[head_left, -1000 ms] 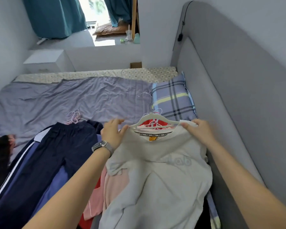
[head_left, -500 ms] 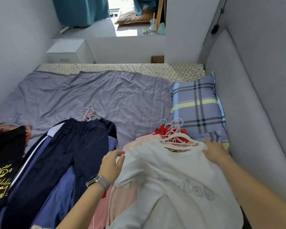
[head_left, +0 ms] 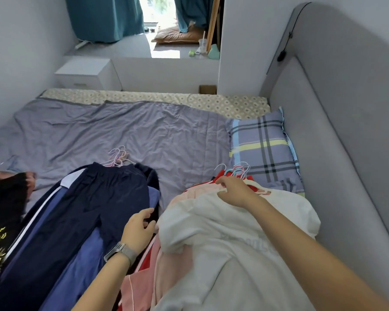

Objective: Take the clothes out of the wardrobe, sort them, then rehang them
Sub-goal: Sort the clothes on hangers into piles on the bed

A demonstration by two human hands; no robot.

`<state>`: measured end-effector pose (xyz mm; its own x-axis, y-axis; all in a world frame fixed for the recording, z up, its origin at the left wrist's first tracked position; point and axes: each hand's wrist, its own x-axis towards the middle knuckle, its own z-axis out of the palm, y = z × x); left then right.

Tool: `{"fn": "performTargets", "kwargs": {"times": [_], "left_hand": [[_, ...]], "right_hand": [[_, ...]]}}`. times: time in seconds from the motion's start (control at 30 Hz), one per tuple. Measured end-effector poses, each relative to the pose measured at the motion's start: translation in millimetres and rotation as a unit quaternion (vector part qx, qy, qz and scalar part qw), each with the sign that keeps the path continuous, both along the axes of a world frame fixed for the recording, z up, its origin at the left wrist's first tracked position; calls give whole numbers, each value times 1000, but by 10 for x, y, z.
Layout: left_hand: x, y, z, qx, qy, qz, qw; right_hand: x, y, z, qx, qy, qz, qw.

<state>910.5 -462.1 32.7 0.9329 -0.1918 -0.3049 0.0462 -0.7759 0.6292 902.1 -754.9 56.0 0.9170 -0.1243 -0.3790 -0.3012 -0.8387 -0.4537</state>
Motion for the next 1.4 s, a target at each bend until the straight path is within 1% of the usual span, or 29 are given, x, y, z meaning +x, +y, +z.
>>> {"fn": "performTargets", "kwargs": {"times": [0.23, 0.43, 0.53, 0.63, 0.77, 0.87, 1.03, 1.23, 1.4], "left_hand": [[-40, 1572, 34, -25, -4, 49, 998], [72, 3257, 70, -3, 1, 38, 999], [279, 3836, 133, 3, -5, 41, 999], [535, 4002, 184, -19, -3, 45, 999], [768, 3932, 176, -52, 3, 30, 998], [911, 3996, 141, -50, 11, 21, 998], [1422, 4435, 55, -24, 7, 34, 999], [2252, 4812, -151, -26, 23, -24, 999], [2666, 4978, -373, -39, 23, -65, 997]], "right_hand": [[28, 1607, 71, 22, -23, 16, 999], [27, 2982, -76, 20, -18, -57, 998], [84, 3488, -132, 8, -1, -68, 998], [198, 3735, -140, -1, 14, -83, 996], [456, 3834, -150, -13, 37, -87, 995], [685, 3919, -156, -15, 41, -80, 996], [1157, 4265, -266, -4, 63, -72, 995], [1650, 4621, -538, -12, 82, -120, 989], [1919, 4747, -886, -19, 117, -148, 982]]}}
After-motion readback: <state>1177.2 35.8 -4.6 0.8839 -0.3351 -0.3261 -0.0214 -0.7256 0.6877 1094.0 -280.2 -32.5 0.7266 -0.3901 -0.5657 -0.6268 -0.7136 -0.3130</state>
